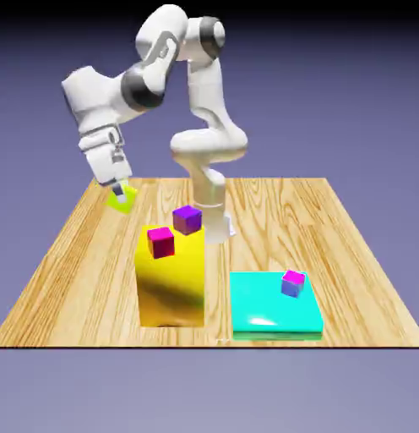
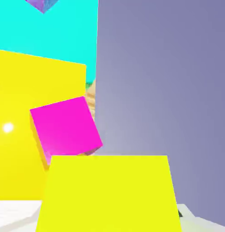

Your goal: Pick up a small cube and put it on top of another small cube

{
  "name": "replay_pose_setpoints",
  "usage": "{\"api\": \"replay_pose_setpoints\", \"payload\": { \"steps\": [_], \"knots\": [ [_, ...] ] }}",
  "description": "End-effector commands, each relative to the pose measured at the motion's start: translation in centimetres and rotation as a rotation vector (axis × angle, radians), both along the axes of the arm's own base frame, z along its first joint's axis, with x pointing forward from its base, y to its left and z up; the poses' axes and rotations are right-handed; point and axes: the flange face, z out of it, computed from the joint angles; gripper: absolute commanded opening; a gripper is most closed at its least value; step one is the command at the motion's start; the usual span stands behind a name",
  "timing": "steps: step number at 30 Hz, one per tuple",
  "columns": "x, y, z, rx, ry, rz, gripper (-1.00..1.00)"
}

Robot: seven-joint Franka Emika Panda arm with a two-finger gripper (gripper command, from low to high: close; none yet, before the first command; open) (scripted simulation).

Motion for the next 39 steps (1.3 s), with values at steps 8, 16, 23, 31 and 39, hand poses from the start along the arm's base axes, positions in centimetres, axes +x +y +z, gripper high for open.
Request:
{"api": "replay_pose_setpoints", "payload": {
  "steps": [8, 16, 23, 31, 39],
  "knots": [
    [3.1, 7.8, -3.7, -0.005, 0.100, 0.154, -1.00],
    [4.8, 15.5, -8.9, 0.039, 0.213, 0.309, -1.00],
    [4.7, 22.3, -13.6, 0.118, 0.309, 0.445, -1.00],
    [3.2, 30.1, -17.6, 0.249, 0.400, 0.599, -1.00],
    [1.7, 34.2, -19.9, 0.346, 0.455, 0.675, -1.00]
  ]
}}
